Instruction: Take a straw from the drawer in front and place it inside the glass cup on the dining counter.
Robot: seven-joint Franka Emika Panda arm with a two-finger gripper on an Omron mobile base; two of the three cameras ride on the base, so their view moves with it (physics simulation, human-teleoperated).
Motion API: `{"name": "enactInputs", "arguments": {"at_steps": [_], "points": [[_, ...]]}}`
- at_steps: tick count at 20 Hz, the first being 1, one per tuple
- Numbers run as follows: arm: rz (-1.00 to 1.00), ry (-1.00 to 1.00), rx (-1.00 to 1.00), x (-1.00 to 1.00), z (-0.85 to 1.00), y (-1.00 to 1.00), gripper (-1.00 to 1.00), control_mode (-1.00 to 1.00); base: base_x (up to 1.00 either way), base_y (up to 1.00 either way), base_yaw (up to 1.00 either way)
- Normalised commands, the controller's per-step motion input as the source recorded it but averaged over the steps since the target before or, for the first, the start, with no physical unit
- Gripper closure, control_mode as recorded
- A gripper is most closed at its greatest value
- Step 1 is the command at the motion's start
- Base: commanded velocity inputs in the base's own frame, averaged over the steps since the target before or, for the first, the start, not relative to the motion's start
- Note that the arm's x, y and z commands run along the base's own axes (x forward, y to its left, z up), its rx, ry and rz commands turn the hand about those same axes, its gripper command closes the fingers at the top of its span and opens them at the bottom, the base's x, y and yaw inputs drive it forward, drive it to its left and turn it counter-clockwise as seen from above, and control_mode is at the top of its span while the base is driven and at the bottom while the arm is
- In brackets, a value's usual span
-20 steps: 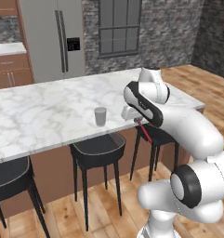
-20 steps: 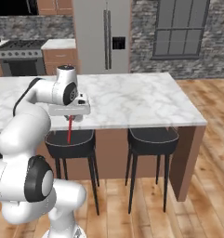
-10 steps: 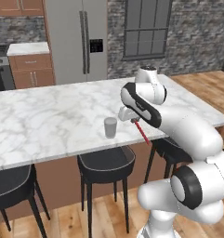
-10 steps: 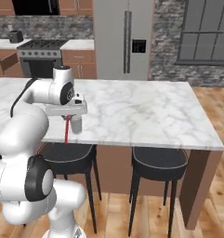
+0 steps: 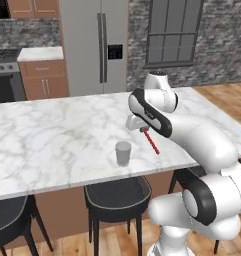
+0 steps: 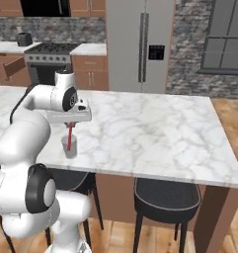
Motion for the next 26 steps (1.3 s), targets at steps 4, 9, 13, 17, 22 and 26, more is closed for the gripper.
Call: {"name": "enactInputs", "arguments": {"at_steps": [4, 9, 13, 17, 22, 26], "points": [[0.00, 0.00, 0.00, 0.00, 0.00, 0.00, 1.00, 1.00, 0.64, -0.36, 0.18], [0.00, 0.00, 0.00, 0.00, 0.00, 0.00, 1.00, 1.00, 0.70, -0.21, 0.15], [0.00, 0.00, 0.00, 0.00, 0.00, 0.00, 1.00, 1.00, 0.64, -0.08, 0.14], [0.14, 0.00, 0.17, 0.19, 0.07, -0.11, 1.00, -1.00, 0.14, -0.01, 0.04], [0.28, -0.07, 0.33, 0.00, 0.22, -0.27, 1.00, -1.00, 0.00, 0.00, 0.00], [0.34, -0.08, 0.36, 0.00, 0.11, -0.16, 1.00, -1.00, 0.00, 0.00, 0.00]]}}
